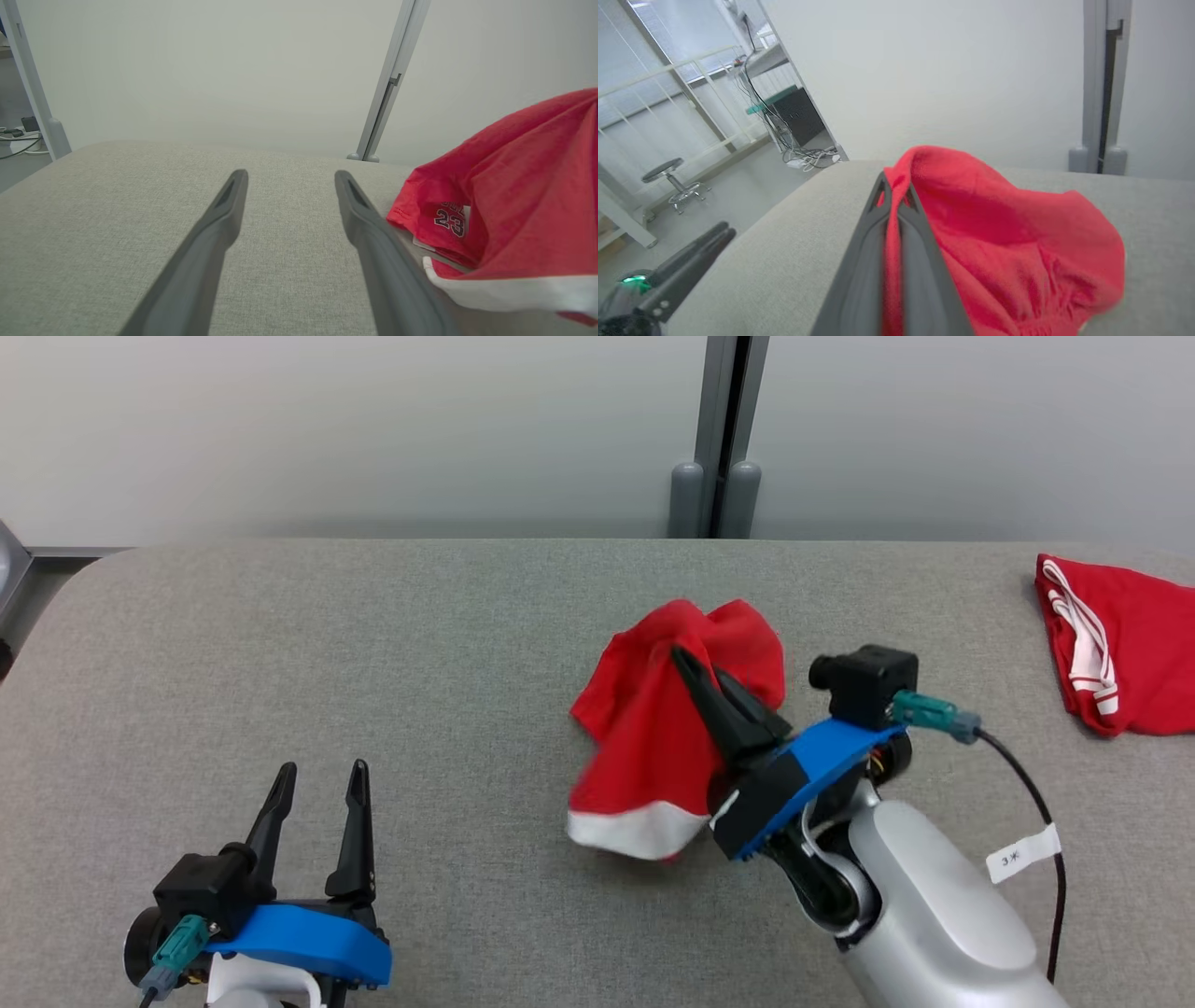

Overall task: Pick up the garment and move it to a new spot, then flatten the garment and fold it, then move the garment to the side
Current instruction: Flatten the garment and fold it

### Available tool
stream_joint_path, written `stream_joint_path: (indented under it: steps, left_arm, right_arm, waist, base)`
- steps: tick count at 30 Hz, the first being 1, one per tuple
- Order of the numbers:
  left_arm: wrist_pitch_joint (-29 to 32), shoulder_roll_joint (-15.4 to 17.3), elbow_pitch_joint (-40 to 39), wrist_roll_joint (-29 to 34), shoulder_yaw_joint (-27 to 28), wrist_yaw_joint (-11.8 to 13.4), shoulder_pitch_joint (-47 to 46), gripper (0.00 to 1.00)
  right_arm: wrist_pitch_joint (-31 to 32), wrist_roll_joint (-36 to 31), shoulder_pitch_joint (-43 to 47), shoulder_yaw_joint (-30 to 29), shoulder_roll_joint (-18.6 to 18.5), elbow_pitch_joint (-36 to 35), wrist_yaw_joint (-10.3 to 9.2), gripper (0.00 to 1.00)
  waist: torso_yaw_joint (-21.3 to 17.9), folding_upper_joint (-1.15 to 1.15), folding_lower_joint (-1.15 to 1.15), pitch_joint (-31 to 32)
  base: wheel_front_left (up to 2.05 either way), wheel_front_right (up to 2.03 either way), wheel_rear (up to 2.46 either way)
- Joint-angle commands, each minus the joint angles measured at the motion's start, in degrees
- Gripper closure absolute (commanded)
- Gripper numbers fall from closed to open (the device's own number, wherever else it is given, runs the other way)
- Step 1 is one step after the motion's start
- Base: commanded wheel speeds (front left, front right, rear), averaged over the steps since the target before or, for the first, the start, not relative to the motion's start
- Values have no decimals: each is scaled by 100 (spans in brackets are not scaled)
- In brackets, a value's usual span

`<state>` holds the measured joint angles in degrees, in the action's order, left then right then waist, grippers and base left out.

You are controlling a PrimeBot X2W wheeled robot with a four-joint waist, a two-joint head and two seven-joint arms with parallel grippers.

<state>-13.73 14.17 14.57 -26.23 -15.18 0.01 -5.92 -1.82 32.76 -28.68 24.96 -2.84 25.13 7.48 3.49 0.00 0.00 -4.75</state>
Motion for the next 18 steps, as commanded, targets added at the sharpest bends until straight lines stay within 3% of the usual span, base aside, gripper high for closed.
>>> stream_joint_path:
  steps: [1, 4, 7, 13, 15, 18]
  left_arm:
    - [-28, 30, -27, -7, 22, 22, 40, 0]
    - [-12, 56, -58, -13, 8, 44, 74, 0]
    - [9, 69, -95, -15, -14, 53, 80, 0]
    - [29, 63, -121, -35, -75, 48, 71, 0]
    - [30, 65, -125, -44, -86, 38, 37, 0]
    - [26, 82, -123, -49, -90, 19, -13, 0]
  right_arm:
    - [-146, 264, -159, 78, -8, -186, 3, 100]
    - [-606, 1059, -410, 279, -15, -738, 2, 100]
    - [-967, 1365, -445, 159, -27, -836, 2, 100]
    - [-1076, 910, 60, -930, -23, 584, 3, 100]
    - [-1134, 566, 137, -1364, -14, 1159, 3, 0]
    - [-1220, 50, 220, -1897, -10, 1761, 3, 0]
  waist:
    - [-20, 0, 0, 21]
    - [-46, 0, 0, 54]
    - [-81, 0, 0, 68]
    - [-132, 0, 0, 50]
    - [-134, 0, 0, 24]
    - [-139, 0, 0, -5]
  base:
    - [0, 0, 0]
    - [0, 0, 0]
    - [0, 0, 0]
    - [0, 0, 0]
    - [0, 0, 0]
    - [0, 0, 0]
